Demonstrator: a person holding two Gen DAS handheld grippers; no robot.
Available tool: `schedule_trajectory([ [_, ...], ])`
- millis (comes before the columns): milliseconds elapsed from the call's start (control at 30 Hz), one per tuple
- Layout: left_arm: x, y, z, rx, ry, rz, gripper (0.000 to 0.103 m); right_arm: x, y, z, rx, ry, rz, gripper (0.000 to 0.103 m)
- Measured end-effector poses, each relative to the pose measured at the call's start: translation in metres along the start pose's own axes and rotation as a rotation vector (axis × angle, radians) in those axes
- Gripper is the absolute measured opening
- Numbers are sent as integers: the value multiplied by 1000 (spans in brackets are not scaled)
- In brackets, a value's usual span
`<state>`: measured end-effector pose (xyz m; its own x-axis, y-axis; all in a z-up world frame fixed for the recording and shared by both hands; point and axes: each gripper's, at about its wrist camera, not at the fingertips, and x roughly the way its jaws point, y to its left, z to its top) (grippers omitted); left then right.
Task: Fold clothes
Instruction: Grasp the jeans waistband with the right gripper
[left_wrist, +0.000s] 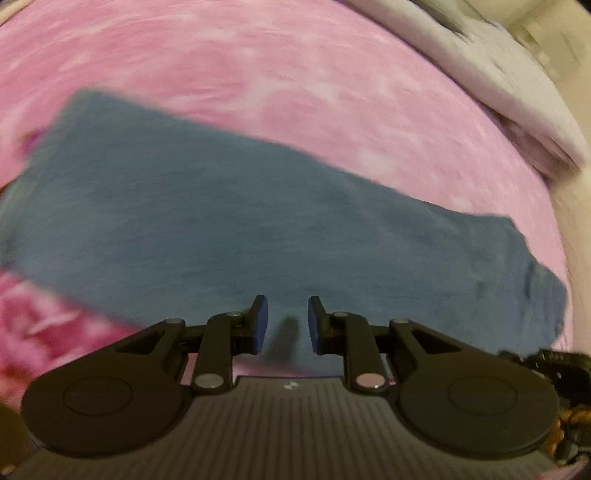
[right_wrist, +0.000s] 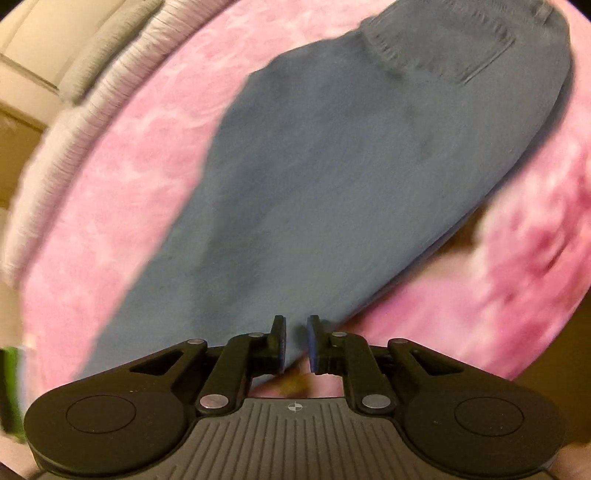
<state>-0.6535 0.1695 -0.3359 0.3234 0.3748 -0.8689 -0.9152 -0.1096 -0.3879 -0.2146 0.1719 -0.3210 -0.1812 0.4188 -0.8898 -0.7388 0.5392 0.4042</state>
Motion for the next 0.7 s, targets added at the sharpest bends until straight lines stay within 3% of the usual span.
schedule_trajectory([
  [133, 18, -69, -2, 136, 4, -38, 18, -18, -32, 32, -54, -76, 27, 13],
  [300, 63, -157, -23, 330, 64, -120, 22, -15, -64, 78, -252, -142, -45, 13],
  [400, 106, -195, -46, 494, 143, 56, 25, 8, -96, 98, -348, -92, -127, 10],
  [567, 90, -230, -18, 465, 151, -35, 24, -5, -120, 123, -266, -34, -35, 11],
  [700, 94, -261, 28, 453, 134, -155, 31, -18, -117, 143, -209, -102, 1, 16],
])
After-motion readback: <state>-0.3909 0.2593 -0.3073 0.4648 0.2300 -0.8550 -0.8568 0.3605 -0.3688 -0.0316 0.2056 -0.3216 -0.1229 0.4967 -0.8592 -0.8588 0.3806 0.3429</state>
